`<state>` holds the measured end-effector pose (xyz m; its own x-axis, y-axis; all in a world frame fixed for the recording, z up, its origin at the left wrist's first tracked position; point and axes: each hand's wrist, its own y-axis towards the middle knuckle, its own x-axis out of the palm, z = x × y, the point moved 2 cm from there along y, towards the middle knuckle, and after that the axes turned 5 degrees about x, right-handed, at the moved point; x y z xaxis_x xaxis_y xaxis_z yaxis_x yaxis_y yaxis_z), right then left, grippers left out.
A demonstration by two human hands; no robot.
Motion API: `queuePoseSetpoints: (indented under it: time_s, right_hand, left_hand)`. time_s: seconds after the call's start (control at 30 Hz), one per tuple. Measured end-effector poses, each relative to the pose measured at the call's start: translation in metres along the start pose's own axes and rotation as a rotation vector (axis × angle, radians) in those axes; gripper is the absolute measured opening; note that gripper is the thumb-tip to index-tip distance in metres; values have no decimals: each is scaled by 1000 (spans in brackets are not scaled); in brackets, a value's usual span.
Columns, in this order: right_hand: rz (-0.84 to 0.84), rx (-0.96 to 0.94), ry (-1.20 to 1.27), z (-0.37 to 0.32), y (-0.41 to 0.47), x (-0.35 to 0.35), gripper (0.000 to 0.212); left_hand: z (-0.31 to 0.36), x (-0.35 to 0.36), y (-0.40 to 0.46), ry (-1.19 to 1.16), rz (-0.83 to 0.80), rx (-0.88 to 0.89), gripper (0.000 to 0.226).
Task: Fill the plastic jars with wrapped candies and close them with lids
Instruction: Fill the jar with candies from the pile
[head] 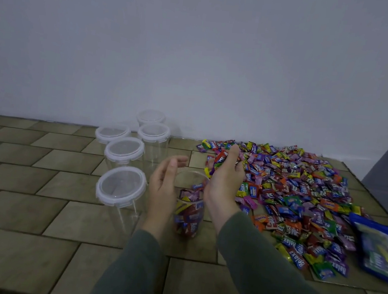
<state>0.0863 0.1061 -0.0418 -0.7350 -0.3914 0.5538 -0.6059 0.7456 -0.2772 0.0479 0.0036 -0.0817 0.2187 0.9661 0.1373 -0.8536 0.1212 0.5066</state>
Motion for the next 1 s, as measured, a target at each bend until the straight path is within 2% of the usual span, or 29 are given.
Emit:
queuePoseSetpoints:
  time_s: [0.07,0.13,0.2,0.33,0.43,0.5,0.6,0.67,0.73,0.8,0.9,1.0]
  right_hand:
    - [-33,2,-5,-3,-1,2,34]
    - [-103,6,-27,-4,3,3,30]
    - [-175,-6,-172,-5,9,4,29]
    - [-305,-205,-521,-15,15,-1,38]
    - [-421,-280,-649,-19,19,-1,39]
    - [-461,-269,-681,-17,22,-1,35]
    - [-517,-224,-567,-15,30,-3,25]
    - [-621,-261,-551,-16,33,-3,15]
    - [-734,-314,-646,-16,36,-3,3]
    - [-799,-346,-743,-17,37,-1,11]
    - [-827,-368,-792,-16,38,2,30]
    - [-782,-418,-790,-13,39,3,38]
  left_hand:
    - [-14,1,-4,-109,50,-161,42]
    - [-28,5,-9,-215,58,-418,57]
    - [-37,9,-13,-271,64,-554,70]
    - [-38,23,-10,-311,108,-542,68]
    - [-41,28,-11,-313,95,-562,66]
    - [-42,29,-11,-290,92,-566,65]
    - [-40,31,-8,-284,110,-569,62]
    - [-41,31,-8,-286,140,-576,61]
    - [-41,30,-9,-306,147,-582,65]
    - [-42,30,-9,-320,156,-583,68]
    - [-43,30,-6,-306,148,-569,62]
    - [-43,31,-4,-298,121,-552,58]
